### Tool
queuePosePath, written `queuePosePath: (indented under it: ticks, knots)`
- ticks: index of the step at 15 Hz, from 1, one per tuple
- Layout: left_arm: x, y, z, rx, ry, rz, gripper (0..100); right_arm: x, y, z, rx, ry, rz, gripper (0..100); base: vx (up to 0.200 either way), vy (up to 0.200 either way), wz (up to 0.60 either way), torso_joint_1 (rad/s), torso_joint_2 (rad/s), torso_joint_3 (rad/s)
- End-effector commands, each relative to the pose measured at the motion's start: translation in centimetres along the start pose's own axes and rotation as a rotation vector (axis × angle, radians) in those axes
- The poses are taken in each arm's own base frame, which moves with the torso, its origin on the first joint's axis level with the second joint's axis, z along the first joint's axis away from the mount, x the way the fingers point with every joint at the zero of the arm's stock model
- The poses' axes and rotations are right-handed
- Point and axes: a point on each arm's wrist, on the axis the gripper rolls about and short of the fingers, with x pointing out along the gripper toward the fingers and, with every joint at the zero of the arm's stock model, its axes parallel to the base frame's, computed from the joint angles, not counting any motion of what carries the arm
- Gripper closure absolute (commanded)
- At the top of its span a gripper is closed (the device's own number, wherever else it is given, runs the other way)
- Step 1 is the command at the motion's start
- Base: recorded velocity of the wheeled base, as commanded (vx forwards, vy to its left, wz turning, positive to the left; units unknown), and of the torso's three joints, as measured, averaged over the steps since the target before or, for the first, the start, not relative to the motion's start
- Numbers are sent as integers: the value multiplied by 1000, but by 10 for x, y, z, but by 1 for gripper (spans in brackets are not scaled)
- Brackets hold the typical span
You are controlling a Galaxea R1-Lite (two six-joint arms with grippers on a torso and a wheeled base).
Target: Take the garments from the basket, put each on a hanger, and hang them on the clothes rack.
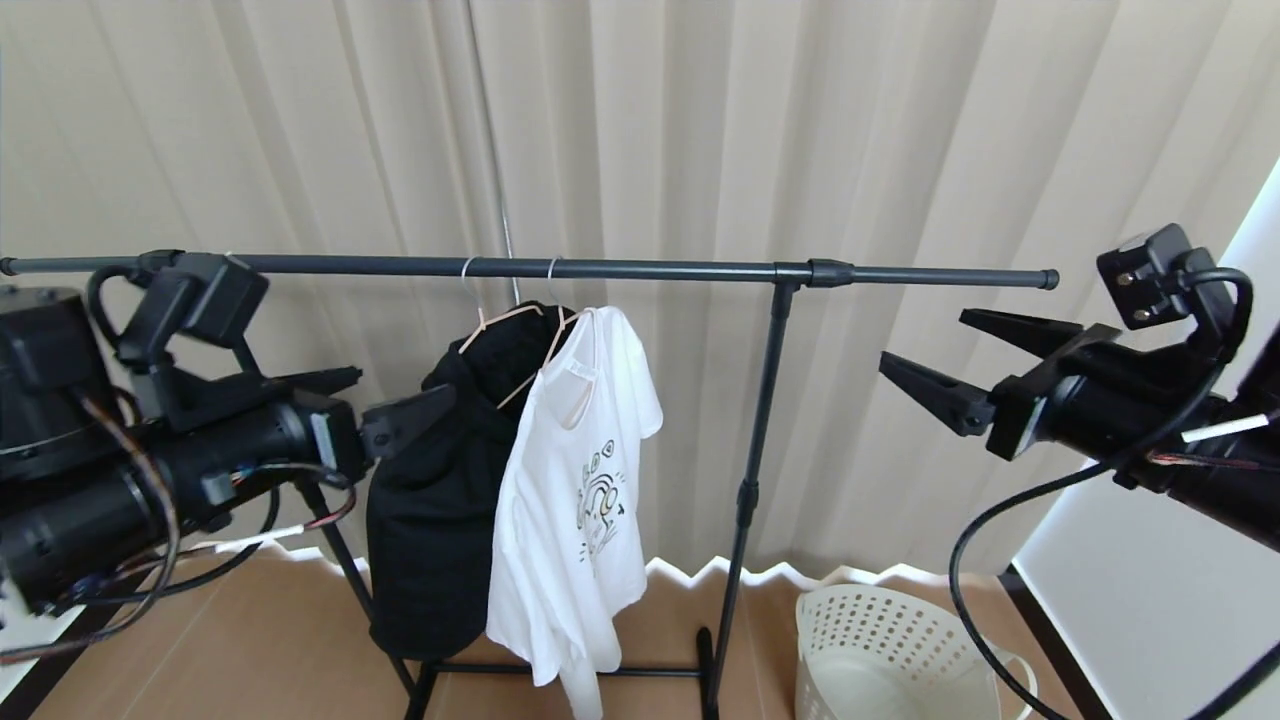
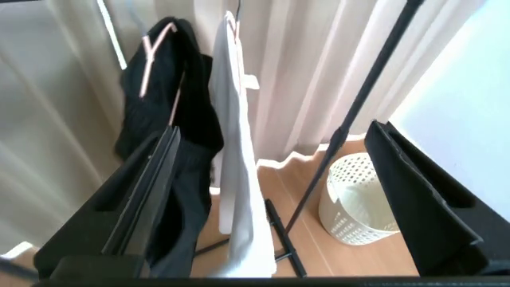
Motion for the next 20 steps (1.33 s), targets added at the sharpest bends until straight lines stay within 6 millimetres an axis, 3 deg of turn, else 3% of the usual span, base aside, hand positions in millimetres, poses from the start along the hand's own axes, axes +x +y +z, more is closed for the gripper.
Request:
queuePosePath:
  ticks: [1, 4, 7, 9, 13, 14, 20]
  knots:
    - [-60, -8, -17, 9, -51, 6, 0, -38, 9, 0, 0, -22, -18, 0, 0, 0, 0, 0, 0, 0]
    - [-95, -15, -51, 5, -30, -17, 0, -81, 23, -16, -1, -16, -10, 0, 0, 0, 0, 0, 0, 0]
    - [-134, -21, -80, 13, -75, -1, 0, -131, 37, -46, 9, 27, -12, 0, 0, 0, 0, 0, 0, 0]
    - [-160, -24, -113, -5, -25, 52, 0, -180, 49, -78, 18, 83, -52, 0, 0, 0, 0, 0, 0, 0]
    - [-199, -33, -151, -14, -51, 57, 0, -247, 68, -126, 31, 153, -61, 0, 0, 0, 0, 0, 0, 0]
    - [-203, -34, -156, -28, -61, 60, 0, -254, 70, -132, 28, 145, -72, 0, 0, 0, 0, 0, 0, 0]
    - [-211, -32, -162, 60, -108, 336, 0, -252, 69, -131, 32, 118, -371, 0, 0, 0, 0, 0, 0, 0]
